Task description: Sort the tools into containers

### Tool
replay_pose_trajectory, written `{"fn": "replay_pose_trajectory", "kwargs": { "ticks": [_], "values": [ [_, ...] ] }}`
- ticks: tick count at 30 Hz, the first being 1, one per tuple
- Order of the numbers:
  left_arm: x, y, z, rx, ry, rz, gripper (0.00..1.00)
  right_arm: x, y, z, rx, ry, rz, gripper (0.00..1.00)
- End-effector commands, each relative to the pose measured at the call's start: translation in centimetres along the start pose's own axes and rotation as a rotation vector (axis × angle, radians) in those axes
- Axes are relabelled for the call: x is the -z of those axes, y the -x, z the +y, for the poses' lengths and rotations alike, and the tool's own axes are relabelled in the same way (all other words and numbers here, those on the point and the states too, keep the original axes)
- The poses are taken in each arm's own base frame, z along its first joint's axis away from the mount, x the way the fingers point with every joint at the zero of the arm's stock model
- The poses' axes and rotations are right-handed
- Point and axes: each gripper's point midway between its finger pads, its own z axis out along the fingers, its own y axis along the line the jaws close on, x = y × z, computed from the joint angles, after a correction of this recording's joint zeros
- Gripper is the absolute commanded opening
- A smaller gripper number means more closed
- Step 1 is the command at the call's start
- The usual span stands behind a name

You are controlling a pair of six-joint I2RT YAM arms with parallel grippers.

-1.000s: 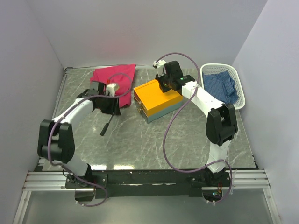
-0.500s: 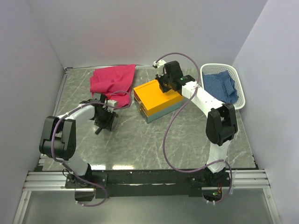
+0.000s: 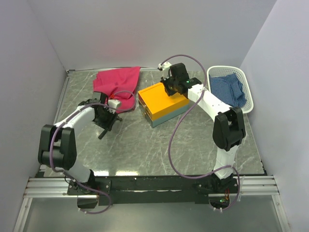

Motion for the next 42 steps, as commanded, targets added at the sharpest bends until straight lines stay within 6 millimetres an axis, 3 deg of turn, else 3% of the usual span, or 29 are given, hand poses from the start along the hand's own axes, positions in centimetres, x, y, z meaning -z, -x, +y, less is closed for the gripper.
{"fn": "replay_pose_trajectory", "kwargs": {
  "ticks": [1, 9, 15, 19, 24, 28, 30, 31, 32, 33, 36, 42],
  "values": [
    [-1.6, -0.7, 0.9, -0.037, 0.022, 0.051, 0.51, -0.6, -7.3, 2.0, -0.019, 0.071, 0.251, 0.00],
    [-3.7, -1.1, 1.3, -0.039, 0.018, 0.085, 0.46, -0.3, -7.4, 1.9, -0.014, 0.061, 0.248, 0.00],
    [-3.4, -1.3, 0.9, -0.031, -0.004, 0.104, 0.13, -0.3, -7.3, 1.7, -0.006, 0.048, 0.243, 0.00],
    [-0.9, 0.1, 0.1, -0.012, -0.032, 0.054, 0.01, 0.1, -6.9, 1.5, -0.008, 0.040, 0.231, 0.00],
    [5.0, 6.0, -0.6, 0.014, -0.053, -0.158, 0.01, 2.7, -3.0, 0.3, 0.026, -0.018, 0.132, 0.00],
    [8.9, 11.0, -1.3, 0.006, -0.090, -0.317, 0.01, 6.3, 0.4, -1.9, 0.049, -0.117, 0.023, 0.00],
    [10.8, 13.9, -2.2, -0.034, -0.107, -0.407, 0.01, 7.4, 0.3, -3.3, 0.041, -0.183, 0.013, 0.02],
    [11.3, 14.8, -2.6, -0.047, -0.108, -0.432, 0.01, 8.4, 0.8, -4.0, 0.028, -0.212, -0.013, 0.09],
    [12.1, 16.4, -3.5, -0.079, -0.119, -0.465, 0.01, 8.7, 0.0, -5.4, 0.005, -0.245, -0.002, 0.18],
    [12.3, 17.2, -4.1, -0.093, -0.130, -0.477, 0.01, 9.0, -0.2, -6.1, -0.012, -0.267, -0.003, 0.34],
    [12.6, 20.2, -6.0, -0.125, -0.171, -0.505, 0.01, 10.0, -2.1, -9.4, -0.104, -0.319, 0.022, 0.48],
    [11.6, 26.3, -10.5, -0.169, -0.244, -0.563, 0.01, 10.6, -5.5, -12.1, -0.245, -0.325, 0.072, 0.57]
  ]
}}
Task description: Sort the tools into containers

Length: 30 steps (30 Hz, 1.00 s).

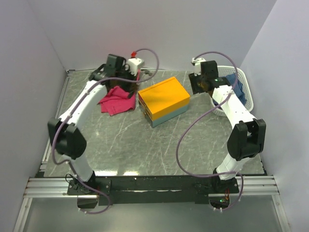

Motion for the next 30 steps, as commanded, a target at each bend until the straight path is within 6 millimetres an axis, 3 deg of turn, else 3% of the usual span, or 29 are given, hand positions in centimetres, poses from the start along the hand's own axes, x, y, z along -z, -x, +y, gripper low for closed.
{"fn": "replay_pose_trajectory", "kwargs": {
  "ticks": [1, 2, 7, 14, 27, 29, 30],
  "values": [
    [-3.5, 4.6, -2.6, -0.016, -0.072, -0.074, 0.01, 0.7, -1.7, -1.2, -0.092, -0.007, 0.031, 0.57],
    [-4.4, 4.9, -3.9, -0.035, -0.088, -0.062, 0.01, 0.5, -2.3, -1.2, -0.097, -0.007, 0.043, 0.57],
    [-8.3, 6.7, -6.5, -0.040, -0.131, -0.074, 0.01, 0.5, -3.5, -1.5, -0.127, 0.001, 0.062, 0.58],
    [-10.2, 5.9, -9.6, -0.039, -0.170, -0.041, 0.01, 0.6, -4.6, -2.6, -0.176, -0.007, 0.077, 0.58],
    [-10.7, 1.8, -9.5, 0.077, -0.105, 0.072, 0.01, -0.2, -5.3, -3.0, -0.217, 0.008, 0.096, 0.58],
    [-10.7, 1.9, -9.5, 0.081, -0.095, 0.070, 0.11, -0.3, -5.2, -3.0, -0.217, 0.010, 0.095, 0.58],
    [-10.5, 2.4, -9.3, 0.083, -0.083, 0.057, 0.21, -0.4, -5.3, -3.1, -0.217, 0.009, 0.099, 0.58]
  ]
}}
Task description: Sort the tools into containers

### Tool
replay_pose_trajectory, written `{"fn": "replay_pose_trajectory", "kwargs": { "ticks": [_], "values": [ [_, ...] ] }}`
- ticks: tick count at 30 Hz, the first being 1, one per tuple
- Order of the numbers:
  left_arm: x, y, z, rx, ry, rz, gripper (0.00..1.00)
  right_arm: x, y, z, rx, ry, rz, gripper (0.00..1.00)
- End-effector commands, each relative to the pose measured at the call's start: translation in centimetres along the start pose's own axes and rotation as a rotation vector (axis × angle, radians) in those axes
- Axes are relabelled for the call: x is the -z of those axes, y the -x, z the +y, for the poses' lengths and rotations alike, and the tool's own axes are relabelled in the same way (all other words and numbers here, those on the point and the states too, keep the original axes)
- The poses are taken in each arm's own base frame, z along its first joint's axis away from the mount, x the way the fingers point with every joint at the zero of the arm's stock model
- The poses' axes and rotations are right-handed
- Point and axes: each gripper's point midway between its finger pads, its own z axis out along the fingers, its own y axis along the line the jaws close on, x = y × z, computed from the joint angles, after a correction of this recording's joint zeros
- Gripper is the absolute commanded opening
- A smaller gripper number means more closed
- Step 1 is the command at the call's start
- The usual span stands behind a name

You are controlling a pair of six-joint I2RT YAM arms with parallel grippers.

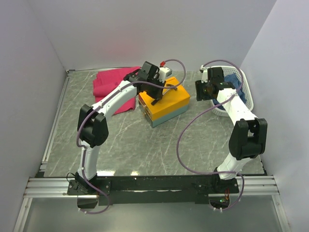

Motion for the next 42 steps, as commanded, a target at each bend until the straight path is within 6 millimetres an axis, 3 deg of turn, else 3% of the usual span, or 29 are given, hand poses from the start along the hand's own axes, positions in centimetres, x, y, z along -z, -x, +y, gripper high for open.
{"fn": "replay_pose_trajectory", "kwargs": {
  "ticks": [1, 4, 8, 9, 10, 12, 15, 17, 19, 20, 24, 27, 30, 38, 42],
  "values": [
    [2.4, 2.3, -0.3, 0.036, 0.048, -0.072, 0.45, 1.0, 1.5, -0.3, -0.015, 0.003, -0.054, 0.58],
    [4.3, 4.9, -0.5, 0.023, 0.052, -0.153, 0.66, 1.1, 1.6, -0.5, -0.015, 0.000, -0.055, 0.58],
    [7.4, 8.6, -1.4, -0.032, 0.043, -0.272, 0.79, 1.3, 1.9, -0.4, -0.006, 0.002, -0.060, 0.60],
    [8.8, 9.8, -1.6, -0.048, 0.044, -0.315, 0.90, 1.3, 2.1, -0.6, -0.007, -0.002, -0.063, 0.63],
    [9.6, 10.8, -1.6, -0.065, 0.052, -0.353, 0.97, 1.6, 2.6, -0.6, -0.007, -0.001, -0.072, 0.79],
    [11.8, 12.5, -1.4, -0.076, 0.078, -0.423, 0.96, 1.8, 3.0, -0.2, -0.003, 0.023, -0.077, 1.00],
    [15.0, 14.3, 0.0, -0.100, 0.168, -0.520, 0.96, 3.3, 5.1, 0.5, -0.005, 0.059, -0.129, 1.00],
    [16.2, 14.7, 2.4, -0.061, 0.280, -0.563, 0.96, 4.8, 6.1, 0.9, -0.002, 0.083, -0.166, 1.00],
    [19.3, 15.1, 5.7, -0.015, 0.423, -0.627, 0.96, 6.3, 7.0, 1.2, -0.004, 0.100, -0.205, 1.00],
    [19.9, 14.2, 7.0, 0.038, 0.465, -0.634, 0.97, 7.4, 7.6, 1.3, -0.014, 0.097, -0.230, 1.00],
    [23.5, 11.0, 15.6, 0.210, 0.714, -0.634, 0.96, 9.2, 8.6, -0.7, -0.097, -0.039, -0.277, 1.00],
    [25.5, 7.8, 20.0, 0.281, 0.800, -0.607, 0.96, 9.8, 8.3, -2.4, -0.208, -0.153, -0.259, 1.00],
    [26.6, 4.6, 23.0, 0.300, 0.864, -0.567, 0.96, 9.7, 7.2, -3.0, -0.229, -0.193, -0.248, 1.00],
    [27.7, -2.9, 26.8, 0.466, 0.921, -0.490, 0.96, 12.6, 4.3, -1.7, -0.178, -0.159, -0.266, 1.00],
    [27.5, -4.5, 27.1, 0.561, 0.903, -0.506, 0.96, 13.4, 3.7, -0.5, -0.141, -0.092, -0.279, 1.00]
  ]
}}
